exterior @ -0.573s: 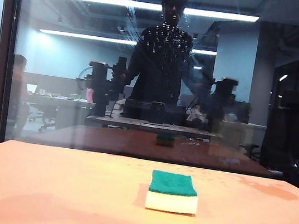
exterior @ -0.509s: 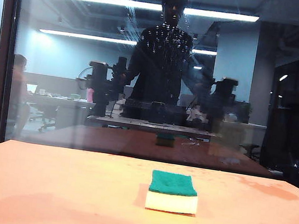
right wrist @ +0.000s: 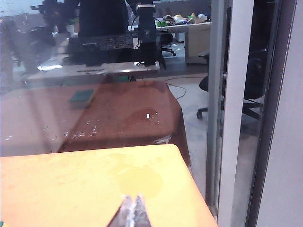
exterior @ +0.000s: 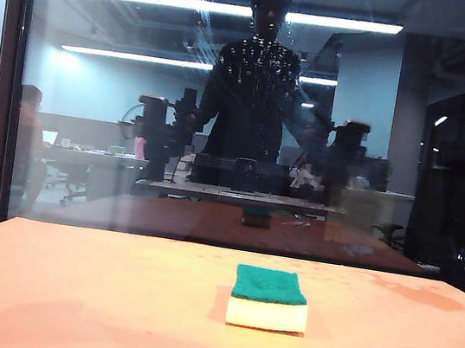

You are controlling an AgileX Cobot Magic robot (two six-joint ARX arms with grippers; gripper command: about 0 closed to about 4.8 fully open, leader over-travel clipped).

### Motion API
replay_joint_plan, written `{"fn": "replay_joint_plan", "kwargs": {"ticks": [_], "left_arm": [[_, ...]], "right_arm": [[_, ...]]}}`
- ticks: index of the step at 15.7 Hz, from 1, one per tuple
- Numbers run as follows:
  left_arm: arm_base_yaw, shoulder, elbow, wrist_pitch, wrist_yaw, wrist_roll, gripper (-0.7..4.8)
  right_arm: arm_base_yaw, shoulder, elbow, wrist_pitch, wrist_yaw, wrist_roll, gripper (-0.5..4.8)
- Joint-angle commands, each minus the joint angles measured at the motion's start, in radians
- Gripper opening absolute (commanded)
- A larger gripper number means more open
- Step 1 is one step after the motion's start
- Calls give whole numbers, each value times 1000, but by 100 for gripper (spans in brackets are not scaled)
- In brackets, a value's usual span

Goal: Pick up the sponge from the table, wipe the water off the glass, and finally place the sponge back on the table.

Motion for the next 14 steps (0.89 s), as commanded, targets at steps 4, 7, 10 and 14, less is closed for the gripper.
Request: {"fn": "replay_joint_plan", "kwargs": {"ticks": [4,7,10,14], "left_arm": [[0,1,2,13,-2,0,-6],[0,1,2,12,-2,0,-6],[0,1,2,7,22,0,-6],[0,1,2,-90,117,0,-6]], "right_arm": [[0,0,15,20,-5,78,-5],[0,4,101,-33,-26,84,-5],[0,35,214,-100,-31,84,-5],[0,161,362,-148,-126,84,-5]]}}
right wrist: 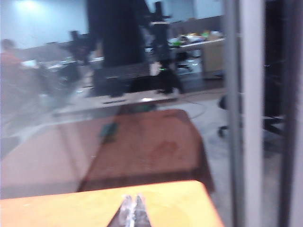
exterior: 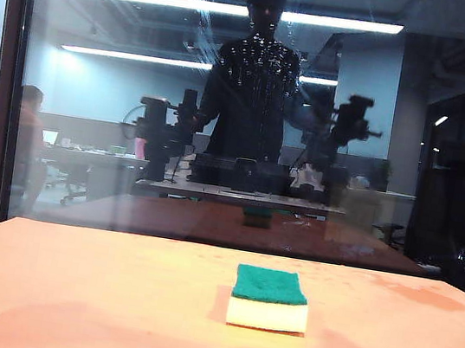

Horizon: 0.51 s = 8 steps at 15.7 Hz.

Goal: Pick up the sponge from the table, wipe the water off the glass, and finally place the sponge back on the table.

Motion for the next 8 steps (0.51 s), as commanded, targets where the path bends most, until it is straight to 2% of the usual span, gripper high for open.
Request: {"fn": "replay_joint_plan", "kwargs": {"ticks": [1,6,8], "left_arm": [[0,1,2,-71,82,0,-6],[0,1,3,-71,181,0,-6],[0,1,3,-71,220,-1,-6]], "right_arm": [[0,158,148,-47,-129,2,-5],[0,439,349,-142,-330,6,4],[1,528,381,-153,-390,36,62]]}}
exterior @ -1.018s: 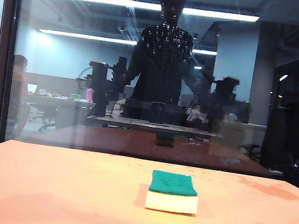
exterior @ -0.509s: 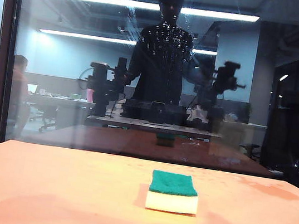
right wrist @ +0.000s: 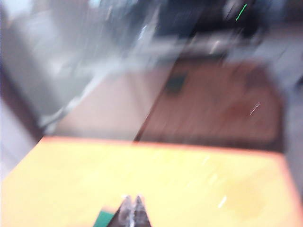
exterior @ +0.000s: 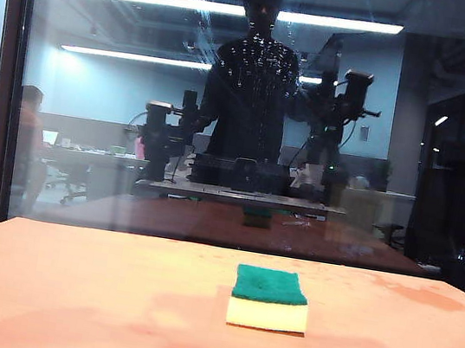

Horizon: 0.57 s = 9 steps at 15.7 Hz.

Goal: Pick up the sponge from the table, wipe the water off the glass, and finally place the sponge back on the table.

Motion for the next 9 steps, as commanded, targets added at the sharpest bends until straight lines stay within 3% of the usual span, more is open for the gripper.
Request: {"fn": "replay_joint_plan", "kwargs": {"ticks": [1,4,8,9], "left_arm": [[0,1,3,9,78,-2,-6],[0,1,3,9,141,-3,-6],[-1,1,3,-3,210,-4,-6],[0,1,3,-8,215,-3,-6]], "right_arm": [[1,133,32,-8,-114,87,127],[2,257,32,-18,-187,128,247],[69,404,32,-13,-194,129,286],[97,447,32,-6,-194,129,328]]}}
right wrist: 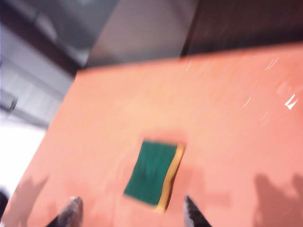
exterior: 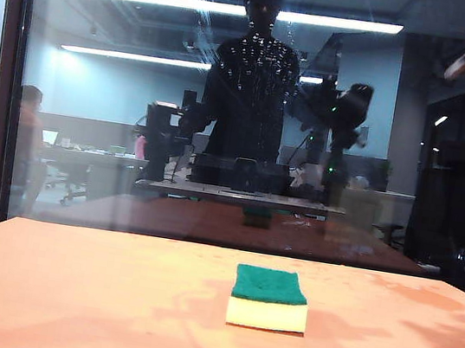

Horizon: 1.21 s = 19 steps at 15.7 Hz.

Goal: Pick up the sponge from the table, wipe the water off the glass, and finally place the sponge back on the table.

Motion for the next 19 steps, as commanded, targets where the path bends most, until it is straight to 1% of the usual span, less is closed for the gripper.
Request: {"fn": "replay_joint_plan", "kwargs": {"ticks": [1,2,4,6,7,8,9,12,16,19], "left_arm": [[0,1,3,-6,21,-1,-6],[0,1,3,-6,31,-1,-6],[-1,1,3,-8,35,-1,-6],[-1,1,3,-10,35,-1,-6],[-1,1,3,-13,35,-1,-6],[-1,1,3,-13,36,-1,-6],[-1,1,3,-13,39,-3,-6],[-1,1,3,-18,54,-5,-6],[-1,1,3,-39,53,-5,-6],[0,1,3,-43,53,-4,-6]], "right_arm": [[64,97,6,30,-6,1,355],[96,143,6,60,1,1,374],[130,225,7,130,19,4,375],[147,294,9,187,29,42,380],[149,341,11,212,28,59,389],[156,400,20,230,29,77,417],[156,437,24,246,19,85,424],[158,526,37,259,16,88,424],[208,633,82,263,13,103,423],[252,716,147,264,21,103,423]]}}
